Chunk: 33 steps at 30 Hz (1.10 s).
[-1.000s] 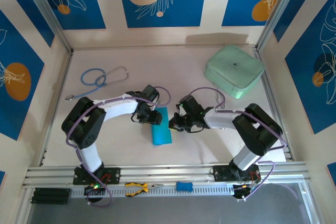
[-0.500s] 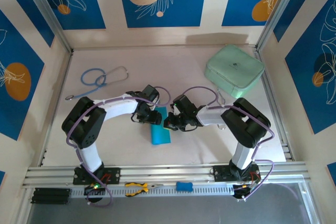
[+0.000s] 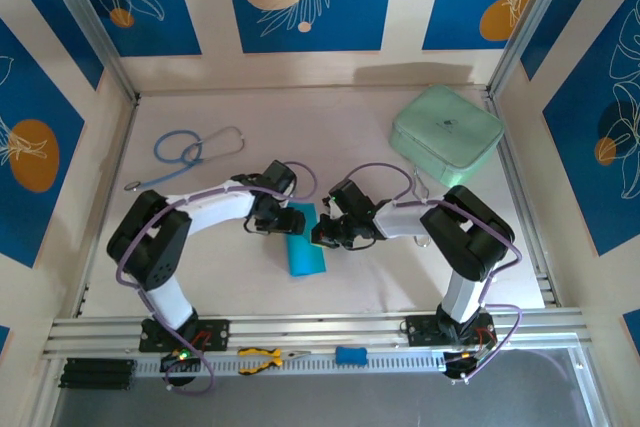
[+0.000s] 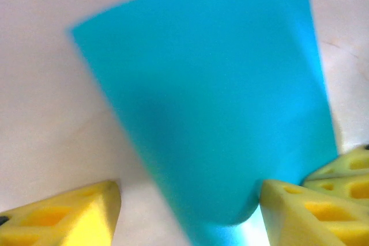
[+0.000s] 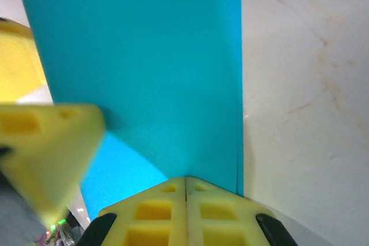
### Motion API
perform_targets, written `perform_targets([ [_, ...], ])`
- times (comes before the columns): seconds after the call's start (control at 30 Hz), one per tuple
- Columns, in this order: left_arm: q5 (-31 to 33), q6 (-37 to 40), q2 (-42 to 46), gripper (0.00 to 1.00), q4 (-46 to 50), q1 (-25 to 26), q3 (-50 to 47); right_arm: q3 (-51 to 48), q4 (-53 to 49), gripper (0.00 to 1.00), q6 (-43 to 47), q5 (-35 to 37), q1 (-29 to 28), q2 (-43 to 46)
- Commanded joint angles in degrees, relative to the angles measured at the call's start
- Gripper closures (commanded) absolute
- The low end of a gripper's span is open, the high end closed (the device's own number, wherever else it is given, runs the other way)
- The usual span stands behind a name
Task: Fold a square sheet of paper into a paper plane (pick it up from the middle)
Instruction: First fold the square sheet of paper in half at the center of the table.
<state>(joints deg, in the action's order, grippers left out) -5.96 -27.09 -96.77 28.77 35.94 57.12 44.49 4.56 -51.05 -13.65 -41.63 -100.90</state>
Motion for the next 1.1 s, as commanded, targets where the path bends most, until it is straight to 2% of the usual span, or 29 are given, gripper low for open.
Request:
perform_targets([
  [0.0,3.5,-3.0,5.5,0.31,1.0,-1.7,-1.8,-0.5,-8.3,1.00,4.8,2.3,1.5,-2.9],
  [0.13,2.6,-4.3,10.9,0.30,0.0,-3.0,-3.7,0.7,-11.5,1.00,8.2,3.4,3.0,-2.7],
  [0.23,-1.2,-5.2,14.6,0.35,-2.9,-4.2,-5.7,0.7,-12.0,1.00,9.3,3.1,4.9,-2.4],
  [0.43,-13.8,-8.6,17.3,0.57,-14.8,-4.6,-9.9,1.1,-12.1,1.00,11.5,1.2,6.8,-1.8],
  [0.57,-21.2,-13.6,14.2,0.77,-25.3,-4.4,-11.9,1.5,-12.7,1.00,11.9,0.8,6.9,-2.2],
  [0.67,-24.5,-16.7,10.9,0.86,-31.3,-4.4,-13.2,1.5,-12.6,1.00,11.7,0.7,7.0,-2.3],
  [0.9,-27.5,-18.8,5.8,0.92,-36.5,-3.5,-13.5,1.3,-12.6,1.00,11.3,0.8,7.0,-2.5],
  [1.07,-27.0,-18.1,3.2,0.96,-36.2,-3.1,-13.1,1.1,-12.4,1.00,10.9,0.8,6.9,-2.5],
])
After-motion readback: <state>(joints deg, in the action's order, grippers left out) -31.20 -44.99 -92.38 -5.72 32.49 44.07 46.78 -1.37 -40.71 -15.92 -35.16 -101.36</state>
